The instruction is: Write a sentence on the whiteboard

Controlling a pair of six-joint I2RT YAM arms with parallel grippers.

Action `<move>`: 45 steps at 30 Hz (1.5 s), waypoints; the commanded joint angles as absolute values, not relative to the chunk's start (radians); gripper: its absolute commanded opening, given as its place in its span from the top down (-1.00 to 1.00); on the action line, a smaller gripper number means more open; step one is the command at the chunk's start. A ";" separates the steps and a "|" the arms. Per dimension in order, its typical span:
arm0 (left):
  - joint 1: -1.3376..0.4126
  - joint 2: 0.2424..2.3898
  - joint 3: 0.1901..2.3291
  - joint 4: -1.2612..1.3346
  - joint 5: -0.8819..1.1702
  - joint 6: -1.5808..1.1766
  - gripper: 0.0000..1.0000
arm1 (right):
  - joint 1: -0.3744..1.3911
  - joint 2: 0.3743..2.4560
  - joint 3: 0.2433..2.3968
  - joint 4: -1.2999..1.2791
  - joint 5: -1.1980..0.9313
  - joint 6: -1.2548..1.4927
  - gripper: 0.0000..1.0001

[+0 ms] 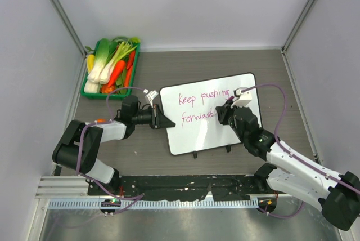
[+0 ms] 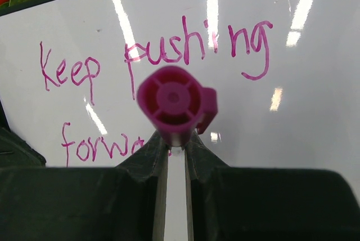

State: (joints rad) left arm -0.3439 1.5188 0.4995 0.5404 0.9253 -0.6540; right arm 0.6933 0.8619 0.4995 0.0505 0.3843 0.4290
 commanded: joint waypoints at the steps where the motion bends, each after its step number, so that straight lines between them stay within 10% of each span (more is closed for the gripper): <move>1: -0.364 1.549 0.480 0.408 0.733 -0.540 1.00 | 0.689 0.853 0.574 0.029 0.426 0.419 0.99; 45: -0.364 1.546 0.477 0.414 0.738 -0.541 1.00 | 0.689 0.789 0.514 0.052 0.443 0.416 0.98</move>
State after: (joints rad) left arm -0.3450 1.5173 0.4995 0.5396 0.9241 -0.6537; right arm 0.6918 0.8421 0.4778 0.0788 0.4274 0.4171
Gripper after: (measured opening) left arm 0.177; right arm 0.180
